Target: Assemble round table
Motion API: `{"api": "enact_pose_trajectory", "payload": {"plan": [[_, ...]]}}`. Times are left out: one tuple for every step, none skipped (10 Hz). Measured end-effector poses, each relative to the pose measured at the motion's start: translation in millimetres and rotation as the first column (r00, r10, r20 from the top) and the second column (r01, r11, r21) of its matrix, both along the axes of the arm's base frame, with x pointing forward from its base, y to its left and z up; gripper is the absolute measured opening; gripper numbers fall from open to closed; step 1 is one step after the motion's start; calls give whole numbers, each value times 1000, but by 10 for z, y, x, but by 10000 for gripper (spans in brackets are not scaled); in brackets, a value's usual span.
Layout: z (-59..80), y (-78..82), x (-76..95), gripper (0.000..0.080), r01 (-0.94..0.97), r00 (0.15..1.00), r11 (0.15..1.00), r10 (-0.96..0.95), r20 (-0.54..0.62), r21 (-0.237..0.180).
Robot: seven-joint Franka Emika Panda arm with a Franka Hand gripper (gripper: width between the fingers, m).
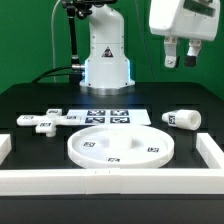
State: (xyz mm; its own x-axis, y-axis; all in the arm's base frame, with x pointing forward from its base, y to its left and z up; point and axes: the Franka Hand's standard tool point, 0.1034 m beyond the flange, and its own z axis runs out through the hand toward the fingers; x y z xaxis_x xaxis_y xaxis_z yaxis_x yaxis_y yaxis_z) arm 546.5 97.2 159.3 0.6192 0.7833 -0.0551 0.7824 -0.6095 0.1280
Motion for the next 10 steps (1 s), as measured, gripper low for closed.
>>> {"api": "enact_pose_trajectory", "payload": {"plan": [[0,0,0,650,0,1000,1000,0,0,0],[0,0,0,650,0,1000,1000,0,0,0],[-4,0,-1,650,0,1000,1000,0,-1,1],[-24,-31,-2,650,-19,1000,1000,19,-4,2],[-109,-181,-39,650,-83,996,997,83,-9,6],[-232,-366,-82,650,-126,992,992,126,-19,15],[-377,-520,-92,650,-156,987,988,156,-31,23],[-496,-603,-70,650,-188,982,982,189,-21,32],[-604,-683,-75,650,-190,981,981,191,-28,39],[-575,-653,-66,650,-188,982,981,189,-26,38]]}}
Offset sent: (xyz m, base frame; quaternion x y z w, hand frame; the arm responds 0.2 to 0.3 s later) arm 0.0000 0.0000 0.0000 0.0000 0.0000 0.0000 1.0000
